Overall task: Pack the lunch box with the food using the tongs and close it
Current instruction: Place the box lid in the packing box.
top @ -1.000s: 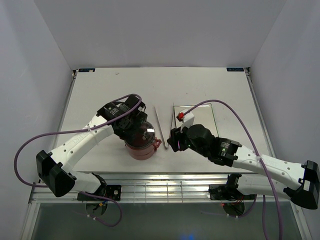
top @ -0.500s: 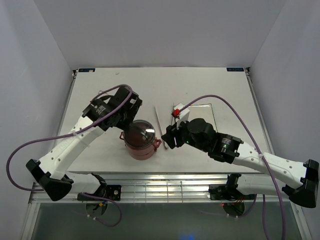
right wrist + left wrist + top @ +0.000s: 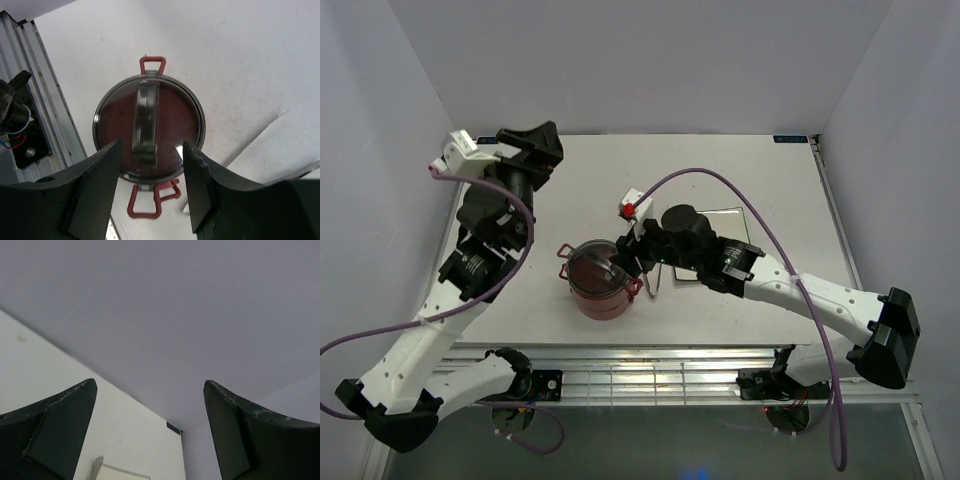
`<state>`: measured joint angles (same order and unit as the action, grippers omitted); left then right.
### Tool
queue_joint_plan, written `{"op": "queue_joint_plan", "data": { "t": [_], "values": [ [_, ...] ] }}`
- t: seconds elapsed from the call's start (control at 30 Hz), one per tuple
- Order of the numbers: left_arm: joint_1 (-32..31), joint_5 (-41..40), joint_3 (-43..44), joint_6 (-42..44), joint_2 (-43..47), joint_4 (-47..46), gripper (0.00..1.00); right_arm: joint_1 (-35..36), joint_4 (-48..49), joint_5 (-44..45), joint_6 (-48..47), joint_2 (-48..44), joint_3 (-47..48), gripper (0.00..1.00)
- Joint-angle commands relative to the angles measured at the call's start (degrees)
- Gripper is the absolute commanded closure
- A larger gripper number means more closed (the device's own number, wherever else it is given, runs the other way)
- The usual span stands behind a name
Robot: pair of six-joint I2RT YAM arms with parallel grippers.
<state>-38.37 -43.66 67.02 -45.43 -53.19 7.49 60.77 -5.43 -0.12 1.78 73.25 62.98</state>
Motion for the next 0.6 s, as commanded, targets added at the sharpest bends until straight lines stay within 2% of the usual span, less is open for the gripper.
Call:
{"op": "queue_joint_plan", "data": {
  "t": [0.0, 0.07, 0.17, 0.2, 0.33, 0.37, 0.4, 0.43, 0.5, 0.53, 0.57],
  "values": [
    [6.5, 7.2, 11.8, 17.4, -10.0, -3.2, 0.02, -0.5, 1.7, -4.1, -3.5, 5.2, 7.0, 0.42],
    [11.2, 14.3, 16.8, 17.5, -16.7, 3.2, 0.02, -0.5, 1.2, -5.4, -4.1, 8.9, 9.1, 0.42],
    [20.2, 29.8, 22.1, 18.8, -23.7, 6.0, 0.02, -0.5, -0.7, -6.6, -5.1, 13.5, 13.7, 0.42],
    [25.4, 38.8, 24.0, 18.6, -25.4, 6.9, 0.02, -0.6, -1.2, -7.2, -5.4, 14.5, 14.8, 0.42],
    [36.5, 52.8, 26.1, 14.9, -31.3, 11.3, 0.02, -0.8, -5.2, -12.4, -8.5, 19.5, 20.1, 0.43],
    [38.6, 55.3, 25.3, 13.5, -31.5, 11.4, 0.02, -0.8, -7.8, -12.6, -9.1, 21.2, 20.9, 0.43],
    [44.3, 58.1, 23.9, 10.6, -31.5, 11.6, 0.02, -0.9, -9.0, -12.4, -9.6, 21.8, 21.4, 0.43],
    [46.1, 63.3, 19.6, 9.3, -31.1, 11.2, 0.02, -0.9, -9.5, -11.2, -9.9, 22.3, 21.2, 0.44],
    [48.8, 65.6, 13.3, 7.5, -29.3, 9.3, 0.02, -1.3, -9.7, -11.4, -11.5, 22.6, 20.3, 0.45],
    [48.8, 66.0, 5.5, 6.9, -26.3, 5.1, 0.02, -1.8, -9.9, -11.5, -11.9, 22.8, 20.2, 0.46],
    [48.9, 65.9, 1.8, 6.5, -24.8, 3.3, 0.02, -2.1, -10.4, -11.8, -12.7, 23.1, 20.3, 0.48]
  ]
}}
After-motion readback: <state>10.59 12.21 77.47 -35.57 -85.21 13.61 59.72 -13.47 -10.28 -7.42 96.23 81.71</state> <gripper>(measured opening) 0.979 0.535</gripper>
